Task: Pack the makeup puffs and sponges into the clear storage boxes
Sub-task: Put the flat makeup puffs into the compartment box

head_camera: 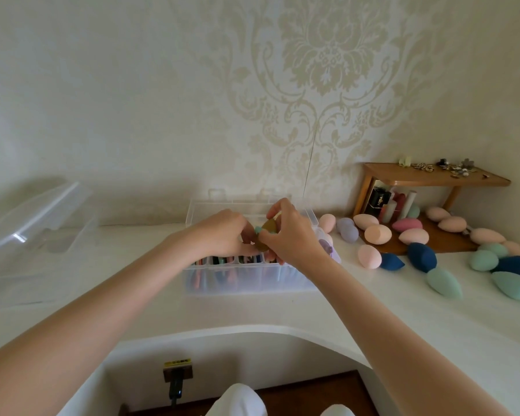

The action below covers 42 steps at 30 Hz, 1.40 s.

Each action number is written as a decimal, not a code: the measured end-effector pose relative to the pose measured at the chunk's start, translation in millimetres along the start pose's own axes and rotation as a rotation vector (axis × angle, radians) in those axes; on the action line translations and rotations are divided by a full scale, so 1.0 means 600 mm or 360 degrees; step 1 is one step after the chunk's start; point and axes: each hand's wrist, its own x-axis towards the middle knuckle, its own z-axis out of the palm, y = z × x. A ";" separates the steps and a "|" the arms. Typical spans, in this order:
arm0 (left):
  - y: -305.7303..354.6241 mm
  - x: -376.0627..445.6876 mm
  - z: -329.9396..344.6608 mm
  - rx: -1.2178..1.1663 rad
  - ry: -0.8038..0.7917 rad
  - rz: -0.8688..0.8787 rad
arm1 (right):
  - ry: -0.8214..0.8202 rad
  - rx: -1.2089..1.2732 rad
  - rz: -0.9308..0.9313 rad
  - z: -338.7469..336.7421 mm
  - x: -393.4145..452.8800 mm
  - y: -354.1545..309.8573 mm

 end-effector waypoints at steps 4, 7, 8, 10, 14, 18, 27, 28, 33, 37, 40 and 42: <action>0.000 0.003 0.005 0.0037 0.0066 -0.0001 | 0.0029 -0.0054 -0.0082 0.006 -0.004 -0.006; -0.001 0.000 0.009 0.0036 0.0108 -0.0021 | 0.0049 -0.0184 -0.0184 0.015 -0.006 -0.009; -0.001 -0.001 0.011 0.0052 0.0125 -0.0034 | 0.0047 -0.0179 -0.0213 0.016 -0.006 -0.010; 0.001 -0.001 0.017 0.0107 0.0143 -0.0081 | 0.0045 -0.0189 -0.0247 0.021 -0.009 -0.011; 0.006 0.000 0.024 0.0244 0.0157 -0.0093 | -0.0088 -0.0357 -0.0074 0.028 -0.002 -0.016; 0.005 0.000 0.015 0.0178 0.0173 -0.0140 | -0.0239 -0.0550 0.0051 0.031 0.016 -0.022; 0.013 0.014 0.014 0.0418 0.0073 -0.0171 | -0.0410 -0.0561 0.0003 0.010 -0.004 -0.023; 0.018 0.014 0.017 0.0505 0.0080 -0.0152 | -0.0393 -0.0600 -0.0005 0.013 -0.005 -0.024; 0.021 0.017 0.020 0.0593 0.0055 -0.0113 | -0.0354 -0.0655 -0.0082 0.016 -0.008 -0.028; 0.021 0.023 -0.003 0.0334 0.0002 -0.0381 | -0.0300 -0.0655 -0.0095 0.018 -0.004 -0.022; 0.025 0.028 -0.014 0.0285 0.0005 -0.0427 | -0.0303 -0.0691 -0.0092 0.019 0.000 -0.022; 0.031 0.030 -0.010 0.0332 0.0018 -0.0424 | -0.0272 -0.0753 -0.0090 0.024 -0.001 -0.026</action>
